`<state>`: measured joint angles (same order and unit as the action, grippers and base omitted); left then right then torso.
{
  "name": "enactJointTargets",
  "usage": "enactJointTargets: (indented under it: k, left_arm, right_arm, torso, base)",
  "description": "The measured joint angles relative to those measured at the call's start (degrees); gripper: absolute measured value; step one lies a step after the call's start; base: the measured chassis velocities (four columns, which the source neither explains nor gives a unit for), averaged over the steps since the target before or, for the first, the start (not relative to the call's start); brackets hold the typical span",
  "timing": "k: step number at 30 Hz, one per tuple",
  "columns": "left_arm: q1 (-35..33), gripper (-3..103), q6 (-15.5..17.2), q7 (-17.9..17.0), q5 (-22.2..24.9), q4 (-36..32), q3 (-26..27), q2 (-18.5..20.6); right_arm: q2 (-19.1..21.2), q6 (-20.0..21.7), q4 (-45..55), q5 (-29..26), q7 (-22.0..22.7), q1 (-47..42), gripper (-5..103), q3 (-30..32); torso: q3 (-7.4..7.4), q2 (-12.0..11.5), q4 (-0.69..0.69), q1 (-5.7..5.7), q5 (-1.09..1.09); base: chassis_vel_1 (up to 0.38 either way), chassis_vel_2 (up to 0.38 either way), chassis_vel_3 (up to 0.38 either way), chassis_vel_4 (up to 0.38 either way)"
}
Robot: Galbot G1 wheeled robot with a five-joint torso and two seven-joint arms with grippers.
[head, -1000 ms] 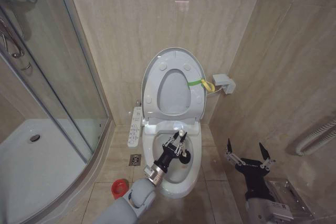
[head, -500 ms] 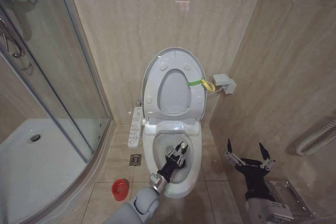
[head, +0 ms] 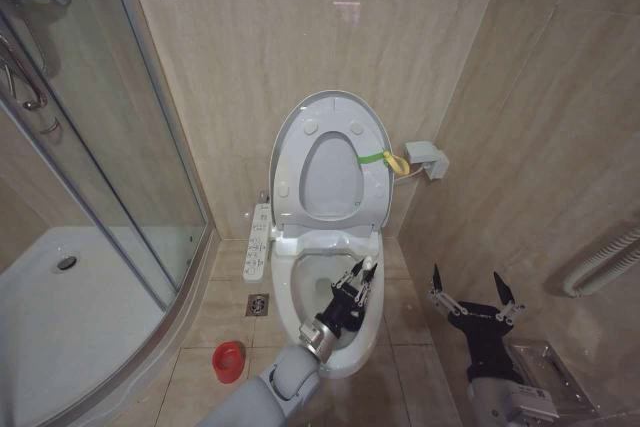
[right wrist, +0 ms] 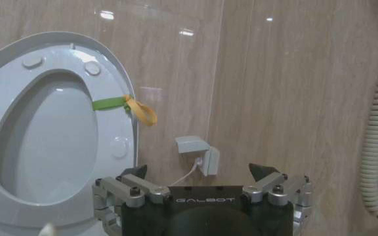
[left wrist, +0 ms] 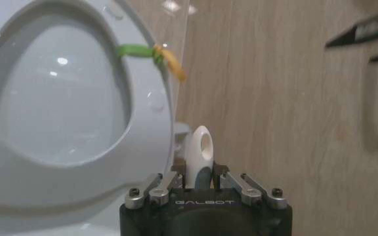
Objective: Open the toilet lid, clean the toilet bowl with a toilet brush, close the toilet lid, and flush.
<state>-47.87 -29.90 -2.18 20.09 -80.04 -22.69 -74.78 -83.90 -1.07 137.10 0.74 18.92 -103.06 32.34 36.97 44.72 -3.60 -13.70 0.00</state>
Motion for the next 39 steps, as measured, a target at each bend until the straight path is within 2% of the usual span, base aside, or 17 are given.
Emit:
enactJointTargets:
  k: [7,11,16,23,29,33,39]
  left_arm:
    - [1.4,25,-2.5,1.6,0.1,6.3,1.5,0.1]
    - [2.7,24,-2.6,1.7,0.7,5.5,1.7,-0.1]
    - [4.0,24,-4.7,2.4,-0.1,4.1,1.1,-1.7]
    - [1.6,24,-4.9,2.6,-0.3,2.0,-0.5,-2.3]
    - [1.3,24,-7.7,4.0,-0.9,8.7,0.1,-2.7]
    - [2.1,23,-7.6,4.1,-0.1,9.2,0.6,-2.5]
    - [3.5,23,-6.6,3.4,0.8,4.8,0.7,-2.8]
  right_arm:
    - [0.0,0.0,0.0,0.0,0.0,0.0,100,0.0]
    - [0.0,0.0,0.0,0.0,0.0,0.0,100,0.0]
    - [0.0,0.0,0.0,0.0,0.0,0.0,100,0.0]
    - [0.0,0.0,0.0,0.0,0.0,0.0,100,0.0]
    - [0.0,0.0,0.0,0.0,0.0,0.0,100,0.0]
    - [0.0,0.0,0.0,0.0,0.0,0.0,100,0.0]
    - [0.0,0.0,0.0,0.0,0.0,0.0,100,0.0]
  torso:
    - [0.0,0.0,0.0,0.0,0.0]
    - [0.01,0.0,0.0,0.0,0.0]
    - [0.0,0.0,-0.02,0.0,0.0]
    - [0.0,0.0,0.0,0.0,0.01]
    - [0.0,0.0,0.0,0.0,0.0]
    - [0.0,0.0,0.0,0.0,0.0]
    - [0.0,0.0,-0.02,0.0,0.0]
  base:
    - [0.0,0.0,0.0,0.0]
    - [0.0,0.0,0.0,0.0]
    - [0.0,0.0,0.0,0.0]
    - [0.0,0.0,0.0,0.0]
    - [0.0,0.0,0.0,0.0]
    - [0.0,0.0,0.0,0.0]
    - [0.0,0.0,0.0,0.0]
